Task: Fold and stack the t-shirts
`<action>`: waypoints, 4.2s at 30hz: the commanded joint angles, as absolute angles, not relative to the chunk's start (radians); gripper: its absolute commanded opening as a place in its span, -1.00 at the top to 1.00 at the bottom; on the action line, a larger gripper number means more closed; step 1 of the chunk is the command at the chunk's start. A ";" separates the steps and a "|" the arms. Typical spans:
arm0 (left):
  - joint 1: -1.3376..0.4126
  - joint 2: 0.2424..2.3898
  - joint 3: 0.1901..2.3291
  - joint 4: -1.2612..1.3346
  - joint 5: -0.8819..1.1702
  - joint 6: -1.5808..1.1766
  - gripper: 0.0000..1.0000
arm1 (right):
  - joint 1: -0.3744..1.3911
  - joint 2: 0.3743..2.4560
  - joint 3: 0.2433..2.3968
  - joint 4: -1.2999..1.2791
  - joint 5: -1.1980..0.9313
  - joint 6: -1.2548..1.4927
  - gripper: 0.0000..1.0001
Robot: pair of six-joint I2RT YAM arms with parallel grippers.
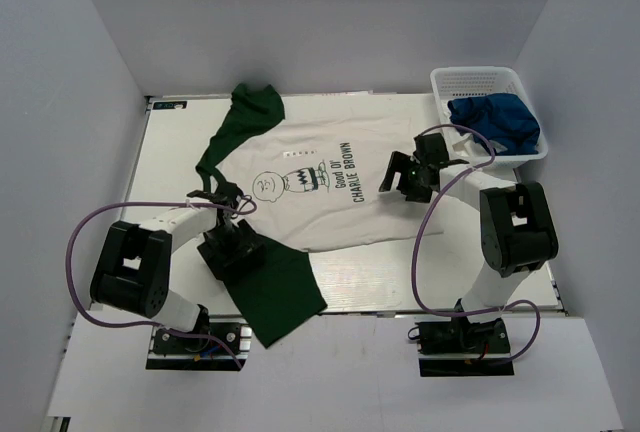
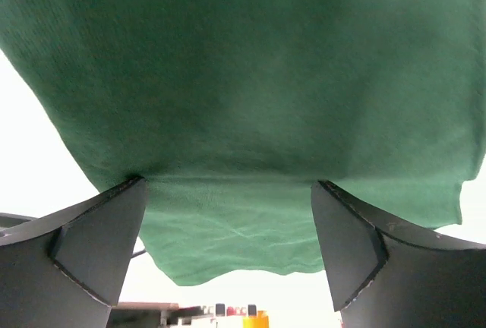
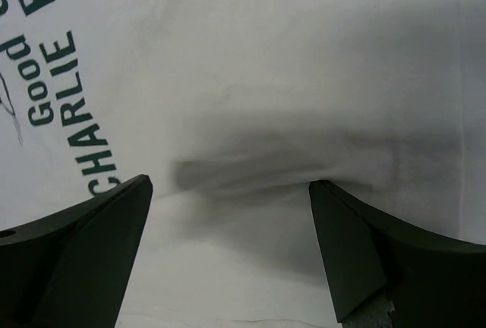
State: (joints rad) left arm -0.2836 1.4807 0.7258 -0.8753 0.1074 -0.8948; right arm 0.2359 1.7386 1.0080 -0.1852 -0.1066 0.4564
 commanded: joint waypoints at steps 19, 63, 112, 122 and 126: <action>-0.264 1.547 1.210 -0.890 -0.145 -0.658 -1.00 | 0.259 1.591 1.129 -0.307 -0.019 0.243 -0.81; -0.072 2.298 2.150 -0.761 0.091 -0.460 -1.00 | 0.299 2.036 1.685 -0.520 0.060 0.164 -0.81; -0.245 1.243 0.574 -0.982 0.244 -0.850 1.00 | 0.272 1.425 0.871 -0.446 0.161 0.500 -0.81; -0.245 1.220 0.641 -1.083 0.262 -0.788 1.00 | 0.204 1.442 0.764 -0.341 0.198 0.511 -0.81; -0.245 1.198 0.631 -1.083 0.282 -0.788 1.00 | 0.192 1.491 0.781 -0.296 0.131 0.523 -0.81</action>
State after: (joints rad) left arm -0.2401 1.2243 0.6132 -1.0607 0.2646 -0.8028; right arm 0.1982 1.4628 0.7753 -0.3588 0.1707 0.4988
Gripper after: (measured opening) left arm 0.026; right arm 0.904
